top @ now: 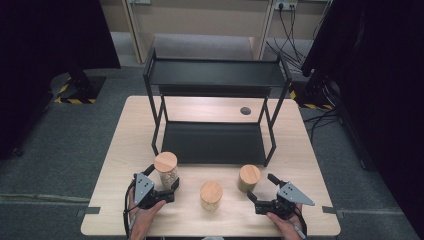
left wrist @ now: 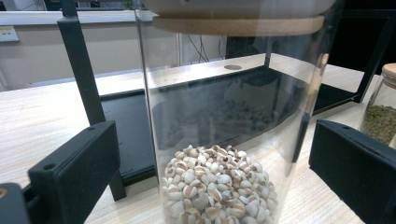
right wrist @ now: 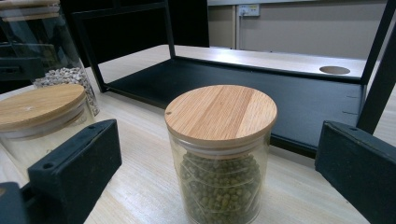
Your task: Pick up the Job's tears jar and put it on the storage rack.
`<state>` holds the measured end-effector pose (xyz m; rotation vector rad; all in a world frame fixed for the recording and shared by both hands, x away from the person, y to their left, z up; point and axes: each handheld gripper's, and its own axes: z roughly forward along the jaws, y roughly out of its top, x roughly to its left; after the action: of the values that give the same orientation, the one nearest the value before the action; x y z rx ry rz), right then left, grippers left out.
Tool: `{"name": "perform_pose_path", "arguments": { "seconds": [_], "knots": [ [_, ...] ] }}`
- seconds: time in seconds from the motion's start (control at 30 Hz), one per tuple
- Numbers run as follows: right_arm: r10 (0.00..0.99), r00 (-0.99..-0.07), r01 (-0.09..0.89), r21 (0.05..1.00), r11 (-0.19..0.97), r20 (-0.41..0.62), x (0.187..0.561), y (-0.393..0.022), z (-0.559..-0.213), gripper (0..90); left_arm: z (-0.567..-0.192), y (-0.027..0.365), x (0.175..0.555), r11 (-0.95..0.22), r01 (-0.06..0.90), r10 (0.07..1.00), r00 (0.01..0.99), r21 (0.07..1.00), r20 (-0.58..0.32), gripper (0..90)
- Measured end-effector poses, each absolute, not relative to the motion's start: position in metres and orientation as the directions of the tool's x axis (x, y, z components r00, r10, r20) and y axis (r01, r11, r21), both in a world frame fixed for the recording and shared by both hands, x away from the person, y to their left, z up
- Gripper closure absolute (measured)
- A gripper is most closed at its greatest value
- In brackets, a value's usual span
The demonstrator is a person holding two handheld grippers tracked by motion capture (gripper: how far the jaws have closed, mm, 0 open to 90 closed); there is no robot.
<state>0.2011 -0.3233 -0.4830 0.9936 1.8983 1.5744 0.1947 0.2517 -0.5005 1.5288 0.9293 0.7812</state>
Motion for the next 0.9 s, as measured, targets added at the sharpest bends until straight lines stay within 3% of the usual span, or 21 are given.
{"name": "perform_pose_path", "arguments": {
  "seconds": [0.6, 0.9],
  "knots": [
    [0.778, -0.621, 0.231, 0.971, 0.068, 0.094, 0.201, -0.323, -0.484, 0.8, -0.500, 0.249, 0.198, -0.064, 0.140, 0.883, 0.469, 0.988, -0.009, 2.0],
    [0.778, -0.620, 0.235, 0.970, 0.063, 0.099, 0.202, -0.324, -0.484, 0.8, -0.499, 0.250, 0.206, -0.072, 0.144, 0.874, 0.486, 0.987, -0.007, 17.2]
  ]
}}
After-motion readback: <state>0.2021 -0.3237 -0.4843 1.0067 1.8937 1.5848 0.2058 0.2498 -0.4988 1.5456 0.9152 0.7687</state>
